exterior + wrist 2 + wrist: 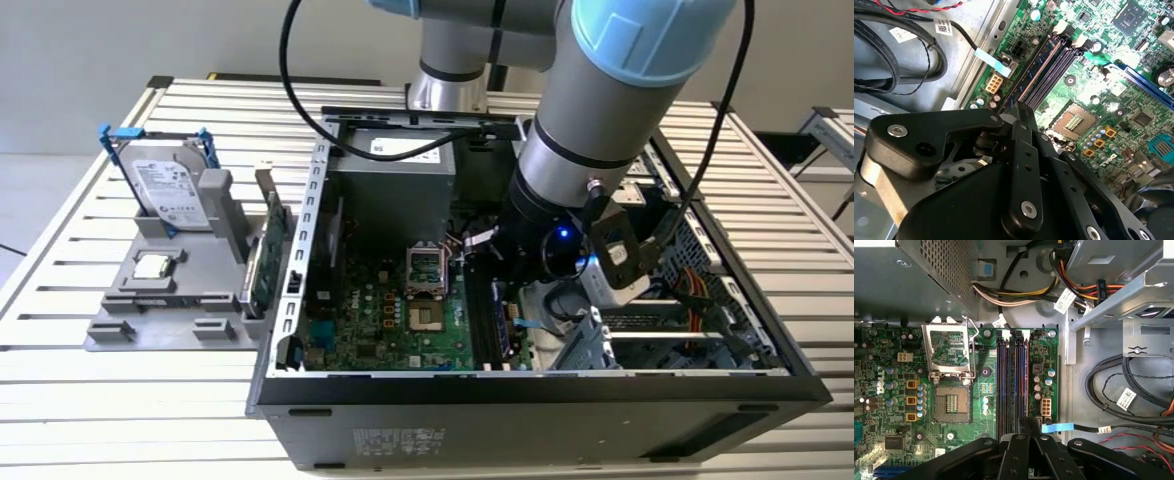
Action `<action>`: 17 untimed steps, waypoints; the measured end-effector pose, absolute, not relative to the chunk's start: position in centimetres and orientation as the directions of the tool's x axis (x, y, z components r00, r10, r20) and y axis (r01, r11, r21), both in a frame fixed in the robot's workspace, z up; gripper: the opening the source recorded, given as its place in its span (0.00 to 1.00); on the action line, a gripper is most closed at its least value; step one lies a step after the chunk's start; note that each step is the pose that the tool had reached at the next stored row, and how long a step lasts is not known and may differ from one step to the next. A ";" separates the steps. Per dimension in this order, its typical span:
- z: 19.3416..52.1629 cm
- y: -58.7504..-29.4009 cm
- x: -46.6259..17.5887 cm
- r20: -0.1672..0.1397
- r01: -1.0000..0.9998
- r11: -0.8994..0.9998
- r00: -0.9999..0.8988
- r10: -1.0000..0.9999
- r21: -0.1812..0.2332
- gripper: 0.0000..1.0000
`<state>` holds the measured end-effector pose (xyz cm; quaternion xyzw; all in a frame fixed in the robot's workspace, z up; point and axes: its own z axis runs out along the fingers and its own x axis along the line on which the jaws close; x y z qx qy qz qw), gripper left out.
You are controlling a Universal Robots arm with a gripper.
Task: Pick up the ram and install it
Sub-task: 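Press down the ram until it locks into place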
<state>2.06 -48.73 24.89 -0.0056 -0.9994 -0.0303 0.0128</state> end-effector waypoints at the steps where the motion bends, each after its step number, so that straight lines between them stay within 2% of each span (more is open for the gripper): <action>1: 24.9 -48.7 2.0 0.026 0.008 0.998 -1.000 0.006 0.060 0.00; 11: 24.9 -48.7 2.1 0.026 -0.156 0.986 -0.987 -0.158 0.062 0.00; 17: 24.9 -48.7 2.1 0.026 -0.165 0.984 -0.986 -0.167 0.062 0.00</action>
